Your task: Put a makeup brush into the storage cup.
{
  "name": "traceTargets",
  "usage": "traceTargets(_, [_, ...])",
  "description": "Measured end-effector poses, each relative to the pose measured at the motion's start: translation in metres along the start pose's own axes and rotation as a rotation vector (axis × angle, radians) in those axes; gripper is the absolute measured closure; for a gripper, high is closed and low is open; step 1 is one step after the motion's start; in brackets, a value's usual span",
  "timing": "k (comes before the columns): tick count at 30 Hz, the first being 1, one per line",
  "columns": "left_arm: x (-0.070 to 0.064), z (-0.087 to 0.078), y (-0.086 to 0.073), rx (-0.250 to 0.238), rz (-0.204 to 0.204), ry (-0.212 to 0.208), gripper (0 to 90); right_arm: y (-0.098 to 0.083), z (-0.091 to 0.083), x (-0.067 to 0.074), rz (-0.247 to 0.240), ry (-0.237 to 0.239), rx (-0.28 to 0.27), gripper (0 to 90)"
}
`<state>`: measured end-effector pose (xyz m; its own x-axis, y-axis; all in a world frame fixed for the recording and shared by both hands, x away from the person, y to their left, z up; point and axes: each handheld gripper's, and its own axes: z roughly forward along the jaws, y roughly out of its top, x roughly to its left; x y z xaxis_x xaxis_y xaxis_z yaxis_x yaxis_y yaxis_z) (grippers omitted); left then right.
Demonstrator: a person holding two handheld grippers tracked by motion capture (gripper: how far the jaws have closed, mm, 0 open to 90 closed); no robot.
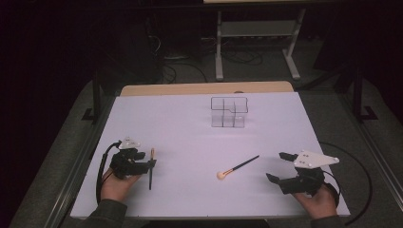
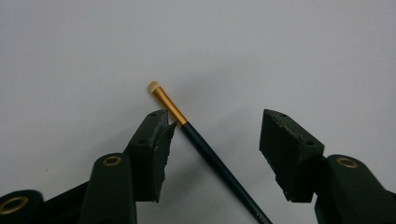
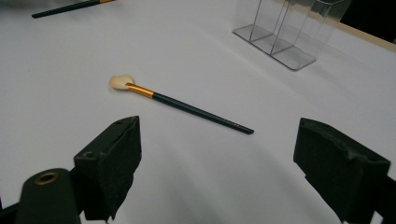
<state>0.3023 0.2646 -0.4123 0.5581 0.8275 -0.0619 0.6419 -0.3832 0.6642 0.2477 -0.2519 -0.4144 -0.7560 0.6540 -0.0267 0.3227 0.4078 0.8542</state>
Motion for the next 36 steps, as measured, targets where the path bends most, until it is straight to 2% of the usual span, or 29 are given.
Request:
traceTargets(4, [0.002,0.009,0.005,0.038,-0.008,0.011,45.5,0.0,0.0,0.0,-0.002,0.006,-0.004,14.2])
traceTargets(10, [0.005,0.015,0.005,0.069,-0.02,0.026,47.8,-0.001,0.001,0.001,-0.005,0.016,0.0,14.1])
traceTargets(12, [0.008,0.017,0.005,0.083,-0.018,0.028,50.4,0.0,0.001,0.001,-0.004,0.018,-0.003,14.1])
traceTargets(13, [0.007,0.017,0.005,0.086,-0.035,0.028,52.0,0.0,0.001,0.001,-0.002,0.018,-0.002,14.1])
traceTargets(21, [0.008,0.022,0.004,0.128,-0.043,0.045,62.0,0.0,0.001,0.0,0.0,0.013,0.0,14.1])
traceTargets(24, [0.007,0.023,0.004,0.127,-0.025,0.046,65.8,0.0,0.001,0.0,-0.002,0.016,0.002,14.1])
traceTargets(26, [0.007,0.024,0.004,0.129,-0.027,0.041,68.4,0.0,0.002,0.0,-0.005,0.018,0.003,14.1])
traceTargets(31, [0.005,0.026,0.004,0.14,-0.01,0.069,74.8,0.002,0.003,0.003,-0.025,0.014,0.013,14.1])
traceTargets(36, [0.004,0.027,0.005,0.148,0.012,0.079,79.3,0.002,0.004,0.003,-0.03,0.01,0.027,14.1])
